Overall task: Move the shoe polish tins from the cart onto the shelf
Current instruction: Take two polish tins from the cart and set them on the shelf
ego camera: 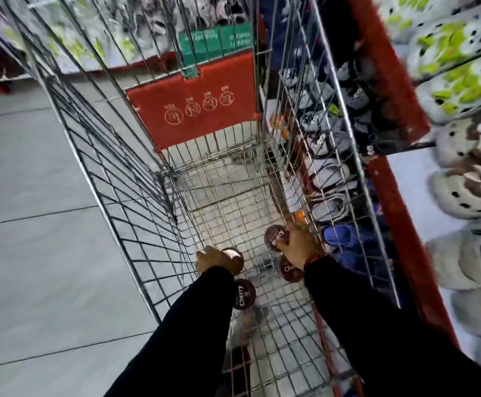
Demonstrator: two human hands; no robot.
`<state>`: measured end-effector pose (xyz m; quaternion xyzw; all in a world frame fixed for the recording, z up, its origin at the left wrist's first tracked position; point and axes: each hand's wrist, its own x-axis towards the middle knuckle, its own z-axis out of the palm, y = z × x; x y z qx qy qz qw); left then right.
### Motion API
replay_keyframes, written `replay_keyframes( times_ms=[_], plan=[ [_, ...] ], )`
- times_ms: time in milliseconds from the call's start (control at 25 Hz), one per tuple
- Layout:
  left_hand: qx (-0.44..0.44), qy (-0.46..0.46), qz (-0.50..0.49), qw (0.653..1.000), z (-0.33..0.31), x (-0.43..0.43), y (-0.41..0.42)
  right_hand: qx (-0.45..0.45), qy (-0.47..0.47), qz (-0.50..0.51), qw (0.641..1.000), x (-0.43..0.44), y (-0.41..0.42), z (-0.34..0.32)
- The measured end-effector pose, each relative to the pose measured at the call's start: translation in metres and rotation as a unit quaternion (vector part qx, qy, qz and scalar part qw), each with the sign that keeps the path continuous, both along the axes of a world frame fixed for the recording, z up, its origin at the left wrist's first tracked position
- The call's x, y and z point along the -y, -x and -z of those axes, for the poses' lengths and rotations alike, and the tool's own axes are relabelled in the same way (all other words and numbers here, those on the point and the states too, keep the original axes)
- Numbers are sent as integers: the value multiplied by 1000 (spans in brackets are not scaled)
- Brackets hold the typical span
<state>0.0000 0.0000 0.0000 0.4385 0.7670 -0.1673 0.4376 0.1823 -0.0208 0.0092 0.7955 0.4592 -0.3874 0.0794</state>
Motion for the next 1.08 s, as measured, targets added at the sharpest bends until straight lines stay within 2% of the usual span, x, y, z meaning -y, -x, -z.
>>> replay_keyframes(
  times_ms=[120,240,400,560,640,880,1000,1080],
  plan=[
    [-17,17,-15,1000,12,3,1,4,4,11,1000,-6,0,13],
    [-6,-5,-13,1000,20,7,0,11,-17,38,999,-8,1,20],
    [-2,-51,1,999,23,10,1,-53,-91,137,985,-5,-2,26],
    [51,-107,-74,990,7,14,1,-147,-139,309,929,4,3,16],
    [67,-132,-115,982,-11,15,2,-172,-145,361,905,12,5,3],
    [157,-188,-186,951,-87,30,7,-252,-179,457,834,44,9,-71],
    [236,-216,-204,925,-139,48,9,-306,-221,485,789,74,5,-131],
    [289,-220,-208,908,-176,57,7,-318,-258,485,773,97,-1,-174]
  ],
)
